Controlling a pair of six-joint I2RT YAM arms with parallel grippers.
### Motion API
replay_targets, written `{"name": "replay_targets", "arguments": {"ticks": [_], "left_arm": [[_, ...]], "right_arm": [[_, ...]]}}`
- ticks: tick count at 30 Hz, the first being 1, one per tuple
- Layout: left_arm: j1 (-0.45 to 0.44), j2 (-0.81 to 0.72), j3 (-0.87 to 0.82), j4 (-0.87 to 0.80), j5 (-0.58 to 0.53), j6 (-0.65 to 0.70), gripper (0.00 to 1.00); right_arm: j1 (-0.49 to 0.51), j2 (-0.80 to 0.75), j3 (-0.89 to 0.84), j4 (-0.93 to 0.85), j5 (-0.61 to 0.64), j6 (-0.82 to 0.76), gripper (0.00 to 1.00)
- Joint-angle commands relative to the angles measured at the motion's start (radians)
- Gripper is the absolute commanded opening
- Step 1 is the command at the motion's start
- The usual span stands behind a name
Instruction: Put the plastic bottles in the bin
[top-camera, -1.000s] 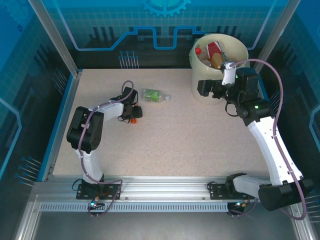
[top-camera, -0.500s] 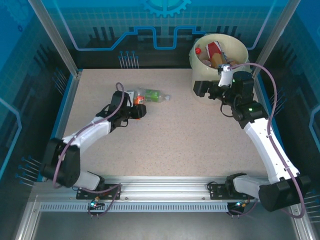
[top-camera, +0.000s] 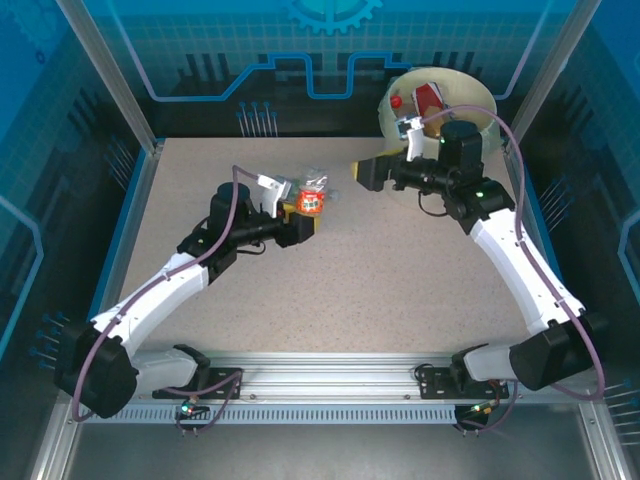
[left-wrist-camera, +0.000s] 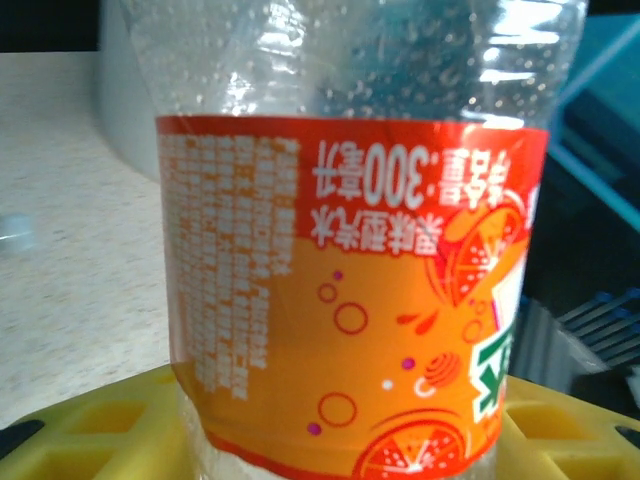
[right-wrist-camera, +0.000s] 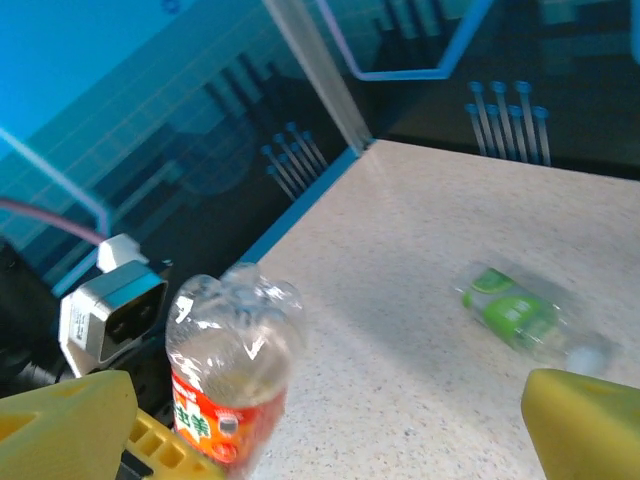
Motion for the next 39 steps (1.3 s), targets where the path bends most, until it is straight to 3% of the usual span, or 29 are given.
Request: {"name": "replay_targets", "arguments": {"ticks": [1, 8, 19, 22, 27, 32, 36, 39], "left_arm": [[-0.01, -0.028, 0.032, 0.142, 0.169, -0.066, 0.39], [-0.017, -0.019, 0.016, 0.292, 0.248, -0.156, 0.39], [-0.017, -0.002, 0.017, 0.313, 0.257, -0.172, 0.4], [-0.016, 0.004, 0.018, 0.313, 0.254, -0.171, 0.4], [-0.017, 0.008, 0.016, 0.306, 0.246, -0.166, 0.4], [-0.017, 0.009, 0.019, 0.282, 0.234, -0.153, 0.41], [-0.017, 0.008, 0.026, 0.239, 0.169, -0.155, 0.55], [-0.017, 0.0, 0.026, 0.205, 0.076, -0.155, 0.76]], "right_arm": [[0.048, 0.025, 0.062, -0.043, -0.055, -0.083, 1.0], [0.115, 0.097, 0.147, -0.119, -0.132, -0.154, 1.0], [0.173, 0.181, 0.241, -0.211, -0.252, -0.199, 0.99], [0.175, 0.188, 0.232, -0.164, -0.247, -0.145, 0.93], [0.175, 0.199, 0.236, -0.148, -0.228, -0.12, 0.68], [0.174, 0.206, 0.247, -0.161, -0.23, -0.123, 0.59], [0.164, 0.206, 0.251, -0.174, -0.179, -0.123, 0.54], [0.144, 0.205, 0.257, -0.191, -0.116, -0.123, 0.51]]}}
